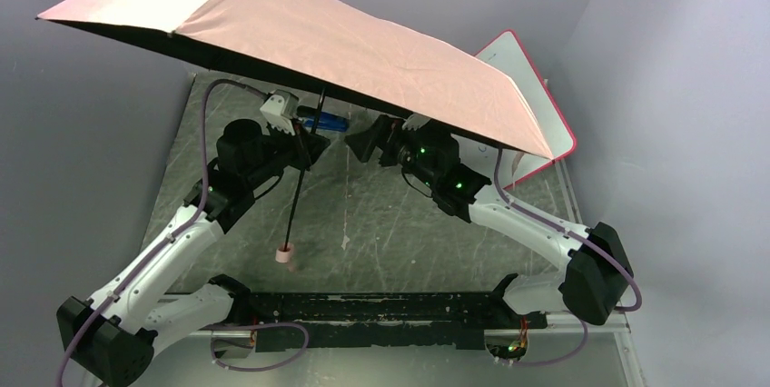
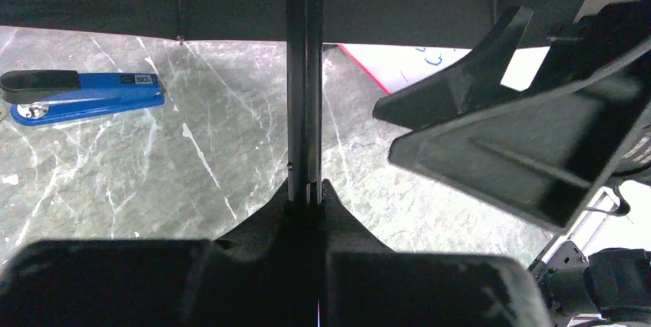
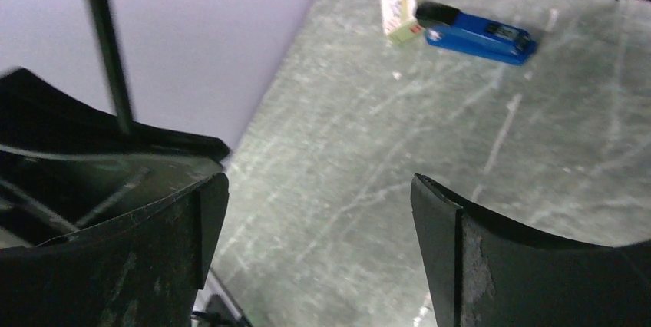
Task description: Put away the umbrella
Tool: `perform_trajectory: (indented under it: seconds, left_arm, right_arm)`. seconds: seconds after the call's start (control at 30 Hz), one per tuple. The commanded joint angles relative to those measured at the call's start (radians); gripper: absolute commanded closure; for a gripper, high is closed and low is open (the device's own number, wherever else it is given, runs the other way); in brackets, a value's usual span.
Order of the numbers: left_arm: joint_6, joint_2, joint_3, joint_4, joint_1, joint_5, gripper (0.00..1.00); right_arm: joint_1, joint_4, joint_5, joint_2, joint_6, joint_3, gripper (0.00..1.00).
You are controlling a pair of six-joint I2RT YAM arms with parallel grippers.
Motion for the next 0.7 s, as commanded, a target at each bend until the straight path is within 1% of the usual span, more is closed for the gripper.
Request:
perform_trajectory:
  seconds: [0.0,0.1,0.2,0.3,0.4,0.53,0.6,0.67]
  left_arm:
    - [0.044,-0.028,0.01,0.025,0.009,-0.019,0.95]
    - [0.035,-0.03,0.003,0.037,0.009,-0.002,0.95]
    - [0.02,-0.032,-0.012,0.056,0.01,0.021,0.95]
    - [0.006,-0.03,-0.024,0.073,0.009,0.047,0.95]
    - [0.0,-0.031,-0.025,0.07,0.009,0.06,0.95]
    - [0.005,-0.038,-0.032,0.068,0.009,0.062,0.95]
    - [0.007,-0.038,-0.032,0.066,0.009,0.067,0.95]
    - [0.009,-0.035,-0.03,0.062,0.01,0.071,0.95]
  right_arm:
    - [0.001,0.232,-0.003,-0.02,0.083,0.012,0.09]
    - [-0.006,0.291,0.078,-0.005,0.164,0.024,0.1]
    - [-0.019,0.477,0.105,0.017,0.26,-0.008,0.11]
    - [-0.041,0.642,0.076,0.073,0.36,-0.006,0.12]
    - [-0.066,0.793,0.03,0.169,0.46,0.019,0.15]
    - [-0.094,0.915,-0.031,0.309,0.585,0.094,0.18]
    - [-0.095,0.975,-0.038,0.365,0.606,0.128,0.2]
    - [-0.095,1.0,-0.035,0.402,0.608,0.163,0.2]
